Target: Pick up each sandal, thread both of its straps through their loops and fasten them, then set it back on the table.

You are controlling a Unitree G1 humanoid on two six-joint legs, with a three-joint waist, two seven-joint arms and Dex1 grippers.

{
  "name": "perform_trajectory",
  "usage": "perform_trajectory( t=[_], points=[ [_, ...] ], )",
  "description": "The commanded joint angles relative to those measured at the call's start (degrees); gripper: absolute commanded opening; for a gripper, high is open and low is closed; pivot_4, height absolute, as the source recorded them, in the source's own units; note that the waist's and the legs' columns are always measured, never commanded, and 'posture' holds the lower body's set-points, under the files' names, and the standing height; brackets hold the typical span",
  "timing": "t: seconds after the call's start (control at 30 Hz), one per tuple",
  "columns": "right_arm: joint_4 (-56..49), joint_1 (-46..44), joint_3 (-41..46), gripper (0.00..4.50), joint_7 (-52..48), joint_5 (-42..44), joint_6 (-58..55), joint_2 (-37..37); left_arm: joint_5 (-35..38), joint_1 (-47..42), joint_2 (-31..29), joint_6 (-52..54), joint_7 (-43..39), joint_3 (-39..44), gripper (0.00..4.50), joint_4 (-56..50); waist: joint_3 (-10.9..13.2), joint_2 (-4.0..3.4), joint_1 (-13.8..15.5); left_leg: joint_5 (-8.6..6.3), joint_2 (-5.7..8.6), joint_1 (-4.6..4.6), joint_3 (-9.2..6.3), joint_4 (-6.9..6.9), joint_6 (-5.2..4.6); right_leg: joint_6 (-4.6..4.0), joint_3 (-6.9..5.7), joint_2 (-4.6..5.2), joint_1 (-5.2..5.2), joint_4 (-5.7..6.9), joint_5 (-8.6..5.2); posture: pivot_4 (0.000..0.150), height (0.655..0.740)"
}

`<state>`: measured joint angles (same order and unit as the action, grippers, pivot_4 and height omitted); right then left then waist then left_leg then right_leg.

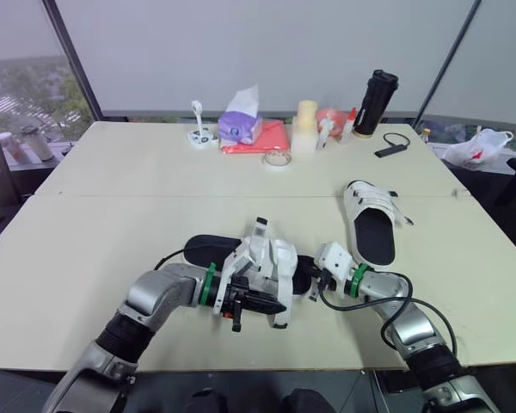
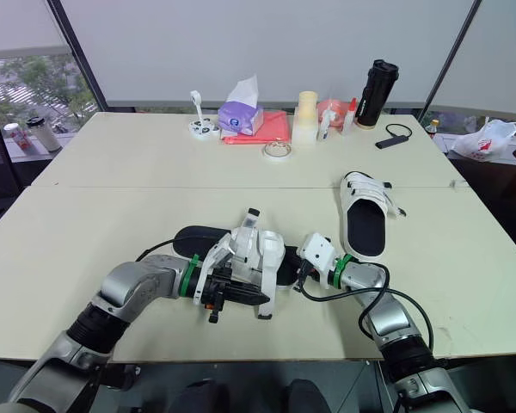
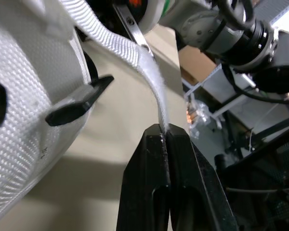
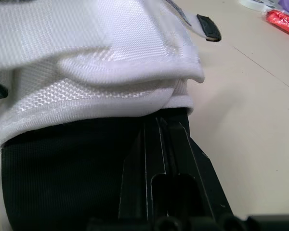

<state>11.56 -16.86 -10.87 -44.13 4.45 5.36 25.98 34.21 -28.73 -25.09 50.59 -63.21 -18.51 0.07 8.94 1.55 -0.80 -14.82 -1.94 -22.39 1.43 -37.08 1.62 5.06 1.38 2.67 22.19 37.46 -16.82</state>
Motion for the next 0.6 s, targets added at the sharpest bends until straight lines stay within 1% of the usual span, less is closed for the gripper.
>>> perform_trajectory(
  t=[0.03,0.23,0.3,0.37,0.53,0.6],
  points=[
    [2.87,1.5,-1.18,0.0,0.18,-2.29,-2.19,0.19,4.48,-4.54,-1.2,3.89,-0.62,6.45,0.05,-0.98,0.0,0.0,-0.02,0.0,0.0,-0.01,-0.01,0.0,0.0,0.0,-0.01,0.0,0.01,0.0,0.0,0.15,0.74],
    [4.16,0.88,-1.78,0.0,0.21,-2.63,-1.77,-0.35,10.64,-11.59,-3.01,11.98,-4.07,11.19,0.05,1.55,0.0,0.0,-0.09,0.0,0.02,-0.01,0.0,0.02,0.0,0.01,-0.01,-0.02,0.01,-0.02,0.0,0.15,0.74],
    [4.38,0.66,-1.89,0.0,0.23,-2.69,-1.76,-0.5,11.26,-14.06,-2.81,12.68,-4.88,11.86,0.05,3.61,0.0,0.0,-0.16,0.0,0.03,-0.01,0.0,0.02,0.0,0.02,-0.01,-0.03,0.01,-0.01,0.0,0.15,0.74],
    [4.56,0.52,-1.97,0.0,0.28,-2.71,-1.73,-0.61,9.94,-16.18,-2.49,11.22,-5.98,11.16,0.05,6.68,0.0,0.0,-0.21,0.0,0.03,0.0,-0.01,0.02,0.0,0.02,-0.01,-0.05,0.01,-0.01,0.01,0.15,0.74],
    [4.43,0.75,-2.05,0.0,0.22,-2.79,-1.68,-0.64,3.09,-19.48,-1.06,3.46,-9.29,6.74,0.05,15.74,0.0,0.01,-0.25,0.0,0.05,0.0,0.01,0.02,0.0,0.02,-0.01,-0.06,0.01,-0.01,0.01,0.15,0.74],
    [4.12,0.98,-2.02,0.0,0.28,-2.82,-1.83,-0.61,0.37,-20.93,-0.36,0.48,-11.86,4.64,0.05,19.87,0.0,0.01,-0.24,0.0,0.06,0.0,0.01,0.02,0.0,0.02,0.0,-0.07,0.02,-0.02,0.01,0.15,0.74]
  ],
)
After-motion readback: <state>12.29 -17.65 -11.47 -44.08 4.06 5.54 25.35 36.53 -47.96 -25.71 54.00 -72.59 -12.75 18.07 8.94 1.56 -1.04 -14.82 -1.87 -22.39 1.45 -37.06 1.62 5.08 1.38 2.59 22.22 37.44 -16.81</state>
